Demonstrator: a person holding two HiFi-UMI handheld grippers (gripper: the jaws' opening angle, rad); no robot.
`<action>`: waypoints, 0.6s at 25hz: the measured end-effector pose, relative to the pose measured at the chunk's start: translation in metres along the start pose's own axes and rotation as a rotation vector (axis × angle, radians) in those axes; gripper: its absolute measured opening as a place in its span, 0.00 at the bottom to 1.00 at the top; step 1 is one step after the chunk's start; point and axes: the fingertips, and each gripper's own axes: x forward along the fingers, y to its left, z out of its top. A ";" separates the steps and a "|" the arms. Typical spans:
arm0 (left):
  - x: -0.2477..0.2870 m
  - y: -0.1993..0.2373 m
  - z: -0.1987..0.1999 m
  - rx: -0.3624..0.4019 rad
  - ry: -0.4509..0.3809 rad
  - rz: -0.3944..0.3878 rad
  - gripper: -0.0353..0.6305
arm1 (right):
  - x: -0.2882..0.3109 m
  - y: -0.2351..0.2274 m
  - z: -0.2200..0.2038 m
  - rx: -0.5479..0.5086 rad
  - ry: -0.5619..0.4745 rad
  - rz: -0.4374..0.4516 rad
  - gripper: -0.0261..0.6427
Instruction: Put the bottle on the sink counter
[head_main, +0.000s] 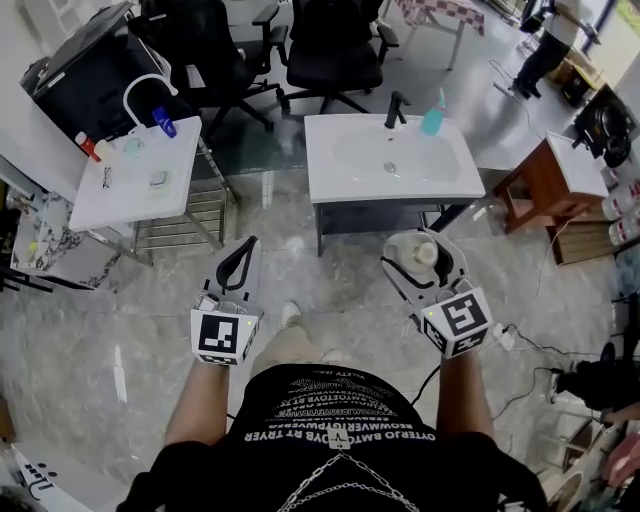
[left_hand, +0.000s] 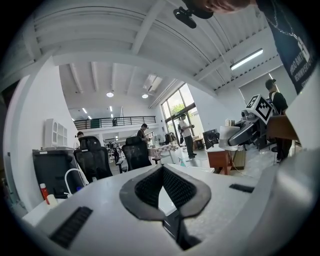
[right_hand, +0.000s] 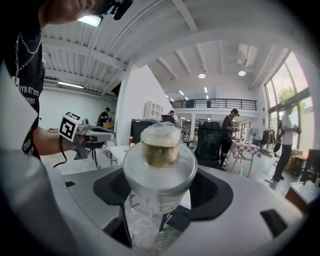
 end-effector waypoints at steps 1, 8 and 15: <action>0.006 0.001 -0.002 0.000 0.002 -0.003 0.06 | 0.004 -0.004 -0.001 0.003 -0.001 -0.001 0.53; 0.059 0.029 -0.002 0.001 -0.012 -0.031 0.06 | 0.053 -0.031 0.008 0.004 0.009 -0.012 0.53; 0.121 0.072 -0.012 -0.004 -0.011 -0.061 0.06 | 0.115 -0.060 0.024 -0.002 0.016 -0.026 0.53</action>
